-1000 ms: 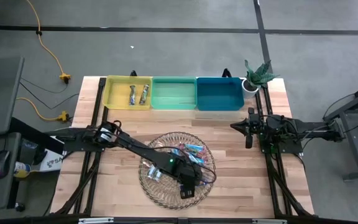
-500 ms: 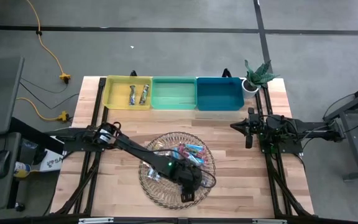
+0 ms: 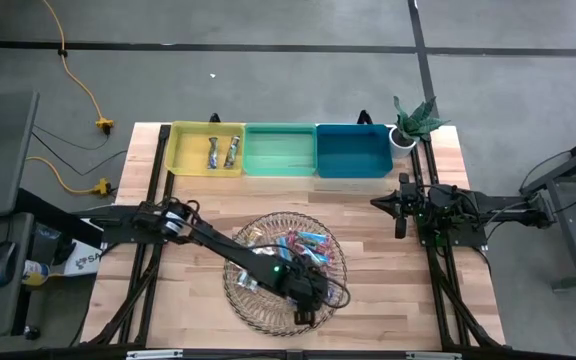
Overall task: Pick and place Granola Bars by type
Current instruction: Put the blue granola bar into the yellow bin
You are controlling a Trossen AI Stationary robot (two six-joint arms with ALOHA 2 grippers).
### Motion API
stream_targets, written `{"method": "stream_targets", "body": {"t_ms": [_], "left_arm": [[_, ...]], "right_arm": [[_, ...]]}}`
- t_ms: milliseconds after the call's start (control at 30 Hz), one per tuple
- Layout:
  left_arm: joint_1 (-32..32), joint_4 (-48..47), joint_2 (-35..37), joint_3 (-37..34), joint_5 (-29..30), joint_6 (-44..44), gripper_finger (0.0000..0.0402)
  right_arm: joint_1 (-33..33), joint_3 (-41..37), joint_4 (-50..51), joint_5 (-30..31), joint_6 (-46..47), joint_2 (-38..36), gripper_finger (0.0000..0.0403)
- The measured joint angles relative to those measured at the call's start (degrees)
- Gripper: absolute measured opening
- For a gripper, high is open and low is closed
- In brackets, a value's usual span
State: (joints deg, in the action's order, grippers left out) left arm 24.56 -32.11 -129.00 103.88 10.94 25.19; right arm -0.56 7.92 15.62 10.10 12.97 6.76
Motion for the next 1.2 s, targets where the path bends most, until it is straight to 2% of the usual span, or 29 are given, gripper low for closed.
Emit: {"method": "stream_targets", "body": {"t_ms": [67,133,500,733,1200], "left_arm": [[0.1,-2.4,-0.6,-0.5,0.4,-0.7,0.0236],[0.2,0.3,-1.6,-0.2,0.4,-1.0,0.0236],[1.1,-0.1,-4.3,0.1,1.4,-3.1,0.0232],[1.4,-0.6,-4.9,0.5,1.7,-3.9,0.0183],[1.4,-4.3,-5.5,7.6,1.7,-8.5,0.0102]], "right_arm": [[0.0,0.0,0.0,0.0,0.0,0.0,0.0],[0.0,0.0,0.0,0.0,0.0,-0.1,0.0],[0.0,0.0,0.0,-0.1,0.0,0.7,0.0],[0.0,0.0,0.0,-0.1,0.0,0.7,0.0],[0.0,0.0,0.0,-0.2,0.0,0.7,0.0]]}}
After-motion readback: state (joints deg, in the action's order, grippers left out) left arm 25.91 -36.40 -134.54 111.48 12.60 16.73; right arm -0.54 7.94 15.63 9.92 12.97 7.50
